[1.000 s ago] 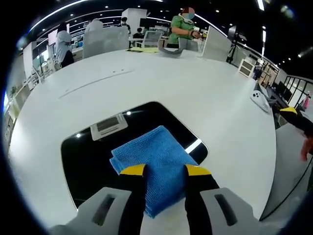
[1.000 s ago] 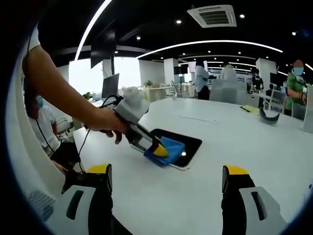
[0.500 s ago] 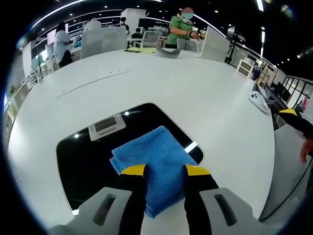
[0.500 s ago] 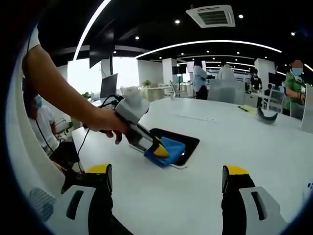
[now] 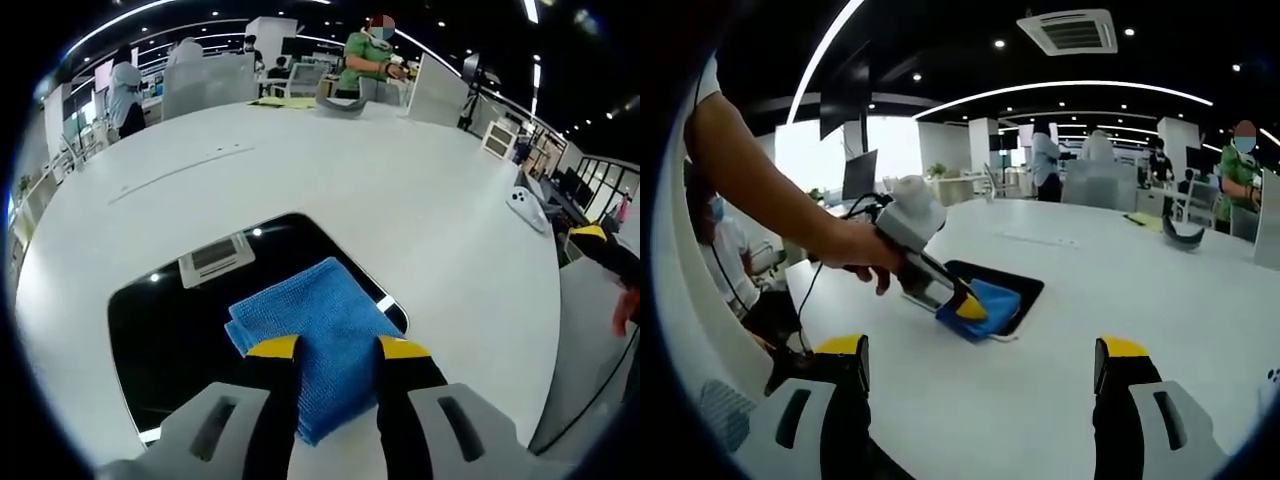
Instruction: Wipe the mirror surface with the cleaning cloth until all visible marks leave the cleaned area.
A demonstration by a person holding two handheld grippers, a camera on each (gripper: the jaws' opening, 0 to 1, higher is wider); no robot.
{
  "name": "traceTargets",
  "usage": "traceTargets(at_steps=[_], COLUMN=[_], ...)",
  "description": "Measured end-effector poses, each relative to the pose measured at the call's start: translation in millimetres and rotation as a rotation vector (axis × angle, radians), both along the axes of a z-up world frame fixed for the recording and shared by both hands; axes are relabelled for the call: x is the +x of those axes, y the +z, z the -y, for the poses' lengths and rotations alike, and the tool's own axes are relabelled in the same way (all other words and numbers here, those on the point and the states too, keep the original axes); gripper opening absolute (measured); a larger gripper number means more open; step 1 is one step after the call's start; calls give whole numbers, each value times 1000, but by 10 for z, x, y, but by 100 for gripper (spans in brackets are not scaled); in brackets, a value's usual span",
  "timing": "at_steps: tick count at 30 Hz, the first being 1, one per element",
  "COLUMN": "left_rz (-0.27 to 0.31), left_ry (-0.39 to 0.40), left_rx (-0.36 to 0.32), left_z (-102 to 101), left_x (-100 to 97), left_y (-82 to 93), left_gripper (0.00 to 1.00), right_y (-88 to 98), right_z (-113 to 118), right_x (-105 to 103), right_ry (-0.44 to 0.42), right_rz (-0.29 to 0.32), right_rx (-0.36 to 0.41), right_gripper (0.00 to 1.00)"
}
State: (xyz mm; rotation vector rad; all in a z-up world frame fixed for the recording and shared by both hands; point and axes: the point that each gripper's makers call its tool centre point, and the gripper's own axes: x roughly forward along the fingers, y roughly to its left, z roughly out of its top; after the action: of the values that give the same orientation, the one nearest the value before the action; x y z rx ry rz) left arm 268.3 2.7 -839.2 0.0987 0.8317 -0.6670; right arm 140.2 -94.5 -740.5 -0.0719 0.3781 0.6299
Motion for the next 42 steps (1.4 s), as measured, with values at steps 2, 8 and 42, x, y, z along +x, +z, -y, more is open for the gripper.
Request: traceTargets(at_steps=[2, 8, 42], left_rz=[-2, -7, 28], left_ry=[-1, -4, -229], left_rx=[0, -1, 53], left_z=[13, 62, 188], left_x=[0, 1, -40], left_y=[0, -1, -11], left_gripper=[27, 27, 26], right_y=[-2, -7, 2], right_z=[3, 8, 47], right_x=[-6, -12, 61], right_ry=[-2, -3, 3], right_rz=[-1, 0, -1], right_rx=[1, 0, -2], right_gripper=[93, 93, 93])
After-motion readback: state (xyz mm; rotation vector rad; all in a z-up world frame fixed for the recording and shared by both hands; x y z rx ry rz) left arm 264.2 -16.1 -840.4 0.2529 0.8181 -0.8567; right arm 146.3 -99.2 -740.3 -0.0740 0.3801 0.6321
